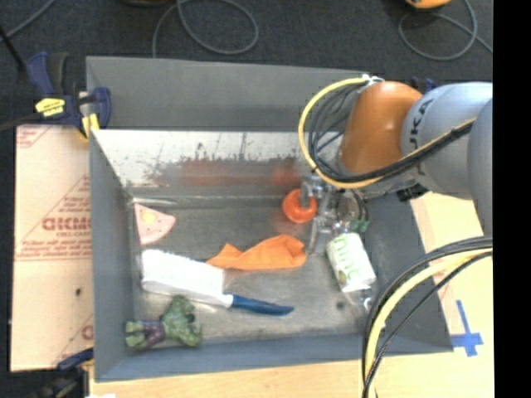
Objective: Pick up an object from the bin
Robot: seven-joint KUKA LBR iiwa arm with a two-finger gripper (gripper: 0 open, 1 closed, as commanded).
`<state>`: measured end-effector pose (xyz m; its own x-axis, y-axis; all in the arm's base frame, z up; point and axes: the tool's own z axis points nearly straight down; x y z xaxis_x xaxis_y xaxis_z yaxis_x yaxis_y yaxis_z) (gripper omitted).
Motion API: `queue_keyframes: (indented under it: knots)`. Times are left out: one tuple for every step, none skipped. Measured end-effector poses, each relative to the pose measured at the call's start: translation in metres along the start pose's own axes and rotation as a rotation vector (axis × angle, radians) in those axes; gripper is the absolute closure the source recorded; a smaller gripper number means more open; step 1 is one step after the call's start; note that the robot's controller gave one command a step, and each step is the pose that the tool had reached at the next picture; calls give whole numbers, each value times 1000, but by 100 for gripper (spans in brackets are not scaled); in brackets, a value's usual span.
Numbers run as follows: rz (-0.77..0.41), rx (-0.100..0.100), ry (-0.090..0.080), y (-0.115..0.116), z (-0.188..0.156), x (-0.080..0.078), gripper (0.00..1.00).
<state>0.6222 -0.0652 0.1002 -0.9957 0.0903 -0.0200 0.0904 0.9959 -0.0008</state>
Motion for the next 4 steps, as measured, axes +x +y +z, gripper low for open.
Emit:
queue_keyframes:
  knots:
    - [-266, 2, -4, 19, 7, 14, 0]
    - [-454, 0, 4, 29, 16, 34, 0]
    - [-357, 1, -1, 56, 22, 39, 0]
    - [-256, 0, -2, 92, 21, 38, 100]
